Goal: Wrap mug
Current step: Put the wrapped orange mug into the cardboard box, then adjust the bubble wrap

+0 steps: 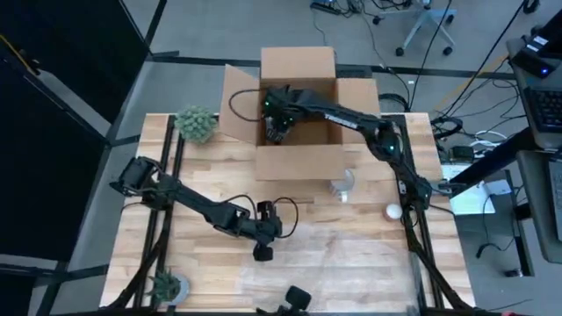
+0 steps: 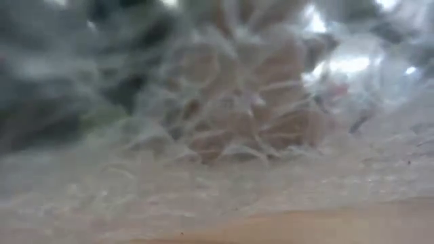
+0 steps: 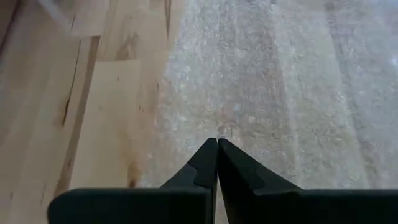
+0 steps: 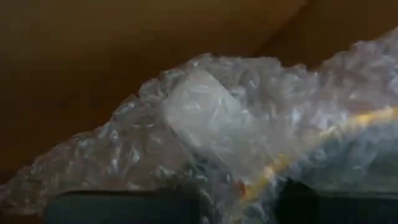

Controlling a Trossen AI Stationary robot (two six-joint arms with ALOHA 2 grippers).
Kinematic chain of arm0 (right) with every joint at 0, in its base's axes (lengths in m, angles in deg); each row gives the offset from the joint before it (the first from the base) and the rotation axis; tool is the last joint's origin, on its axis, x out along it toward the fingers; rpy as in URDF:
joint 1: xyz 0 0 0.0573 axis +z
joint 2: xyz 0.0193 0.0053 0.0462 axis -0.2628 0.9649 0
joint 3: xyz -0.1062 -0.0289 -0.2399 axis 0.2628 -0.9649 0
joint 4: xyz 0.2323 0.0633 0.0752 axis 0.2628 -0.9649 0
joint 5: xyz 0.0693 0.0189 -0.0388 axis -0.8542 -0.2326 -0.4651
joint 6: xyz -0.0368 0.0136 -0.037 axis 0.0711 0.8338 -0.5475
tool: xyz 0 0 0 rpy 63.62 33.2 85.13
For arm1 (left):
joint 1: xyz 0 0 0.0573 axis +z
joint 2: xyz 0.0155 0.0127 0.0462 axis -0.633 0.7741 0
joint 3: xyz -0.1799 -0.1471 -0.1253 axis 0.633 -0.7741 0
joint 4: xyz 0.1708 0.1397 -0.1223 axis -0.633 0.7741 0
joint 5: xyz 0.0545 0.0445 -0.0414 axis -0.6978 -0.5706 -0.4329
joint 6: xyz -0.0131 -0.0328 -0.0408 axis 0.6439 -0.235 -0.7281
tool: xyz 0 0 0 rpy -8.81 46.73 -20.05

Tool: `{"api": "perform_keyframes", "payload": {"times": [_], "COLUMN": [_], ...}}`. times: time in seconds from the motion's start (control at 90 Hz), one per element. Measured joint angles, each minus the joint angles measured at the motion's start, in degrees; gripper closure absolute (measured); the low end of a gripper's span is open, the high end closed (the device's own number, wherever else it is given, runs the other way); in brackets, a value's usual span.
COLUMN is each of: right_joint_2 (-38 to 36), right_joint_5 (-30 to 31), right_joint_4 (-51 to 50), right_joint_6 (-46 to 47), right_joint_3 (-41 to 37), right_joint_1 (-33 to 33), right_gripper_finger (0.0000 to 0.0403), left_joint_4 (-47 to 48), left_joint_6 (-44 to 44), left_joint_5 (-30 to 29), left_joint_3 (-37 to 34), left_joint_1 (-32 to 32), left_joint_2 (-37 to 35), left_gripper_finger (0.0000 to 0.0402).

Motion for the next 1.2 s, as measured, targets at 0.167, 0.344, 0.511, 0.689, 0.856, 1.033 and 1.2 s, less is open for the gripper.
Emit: {"api": "perform_keyframes", "payload": {"times": [0.167, 0.344, 0.511, 0.689, 0.856, 1.033, 1.2], "right_joint_2": [2.5, 3.7, 2.1, -4.2, -9.8, -15.7, -21.9], "right_joint_5": [0.0, -0.8, -6.4, -5.7, -2.7, -2.7, -2.8], "right_joint_4": [0.8, 1.1, -3.1, -3.8, -1.8, -2.6, -8.7], "right_joint_6": [3.3, 5.6, 6.6, 6.0, 5.4, 4.8, 4.8], "right_joint_3": [0.2, 0.2, 1.6, 1.6, 1.6, 1.6, 1.6], "right_joint_1": [0.0, -0.1, -1.0, -0.9, -0.9, -0.6, 3.9], "right_gripper_finger": [0.034, 0.0302, 0.0241, 0.0182, 0.016, 0.0163, 0.0167], "left_joint_4": [0.0, 0.0, 0.0, 0.0, -0.1, 0.0, 0.1], "left_joint_6": [1.1, 1.1, 1.2, 1.1, 1.4, 1.3, 1.1], "left_joint_5": [0.0, 0.0, 0.1, 0.7, 0.9, 0.9, 0.9], "left_joint_3": [0.0, 0.0, 0.0, 0.0, 0.1, 0.1, 0.1], "left_joint_1": [0.0, 0.0, 0.0, 0.0, 0.0, 0.0, 0.0], "left_joint_2": [0.0, 0.0, -0.1, -0.1, -0.1, -0.1, -0.1], "left_gripper_finger": [0.0402, 0.0402, 0.0402, 0.0402, 0.0402, 0.0402, 0.0402]}}
